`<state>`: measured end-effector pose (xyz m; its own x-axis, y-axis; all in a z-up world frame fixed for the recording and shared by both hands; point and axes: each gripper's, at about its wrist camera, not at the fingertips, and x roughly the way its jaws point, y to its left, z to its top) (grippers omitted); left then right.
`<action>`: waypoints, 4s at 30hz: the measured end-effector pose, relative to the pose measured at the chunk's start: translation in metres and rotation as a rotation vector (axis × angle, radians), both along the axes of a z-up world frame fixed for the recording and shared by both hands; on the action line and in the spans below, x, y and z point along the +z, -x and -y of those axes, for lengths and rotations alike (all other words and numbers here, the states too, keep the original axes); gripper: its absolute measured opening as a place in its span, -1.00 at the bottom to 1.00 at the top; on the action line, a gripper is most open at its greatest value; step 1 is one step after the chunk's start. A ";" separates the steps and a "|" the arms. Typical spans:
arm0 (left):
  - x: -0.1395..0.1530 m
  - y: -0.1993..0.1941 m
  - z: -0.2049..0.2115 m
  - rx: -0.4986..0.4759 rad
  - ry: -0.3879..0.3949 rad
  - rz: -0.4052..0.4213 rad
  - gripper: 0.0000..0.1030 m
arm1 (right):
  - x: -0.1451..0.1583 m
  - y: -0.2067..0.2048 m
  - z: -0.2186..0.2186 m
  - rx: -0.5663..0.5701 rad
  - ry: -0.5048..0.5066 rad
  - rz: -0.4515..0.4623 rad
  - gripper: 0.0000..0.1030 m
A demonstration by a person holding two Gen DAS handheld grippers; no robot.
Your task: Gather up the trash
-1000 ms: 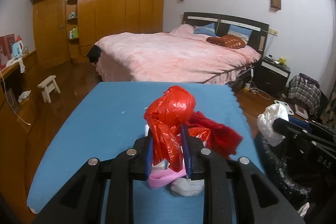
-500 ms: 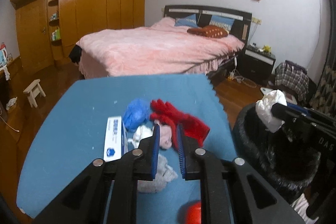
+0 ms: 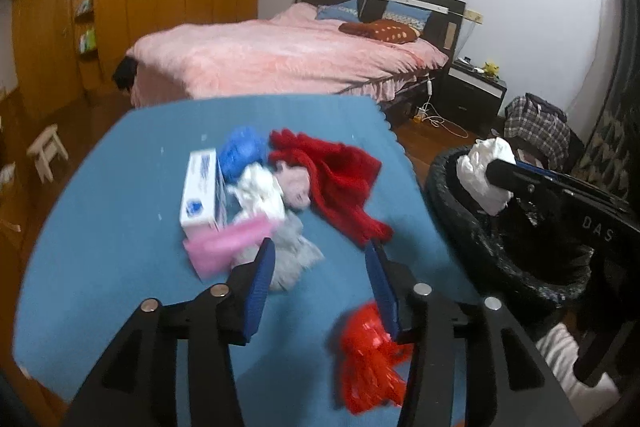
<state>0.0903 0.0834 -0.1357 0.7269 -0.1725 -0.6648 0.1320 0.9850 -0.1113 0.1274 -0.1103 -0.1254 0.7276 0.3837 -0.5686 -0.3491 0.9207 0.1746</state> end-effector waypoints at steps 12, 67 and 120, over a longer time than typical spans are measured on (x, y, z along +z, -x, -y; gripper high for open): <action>-0.037 0.030 0.033 0.076 -0.002 -0.034 -0.08 | -0.007 0.031 0.014 -0.002 0.027 0.005 -0.47; 0.041 -0.027 0.148 -0.113 0.082 0.188 -0.33 | 0.016 0.033 0.136 -0.274 0.021 0.083 -0.47; 0.024 -0.047 -0.069 0.308 -0.074 0.168 0.79 | 0.002 -0.038 -0.005 -0.106 0.028 0.071 0.87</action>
<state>0.1372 0.1519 -0.1120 0.8372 0.1159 -0.5344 -0.1618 0.9860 -0.0397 0.1651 -0.1057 -0.1237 0.8024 0.2871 -0.5232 -0.2598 0.9573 0.1269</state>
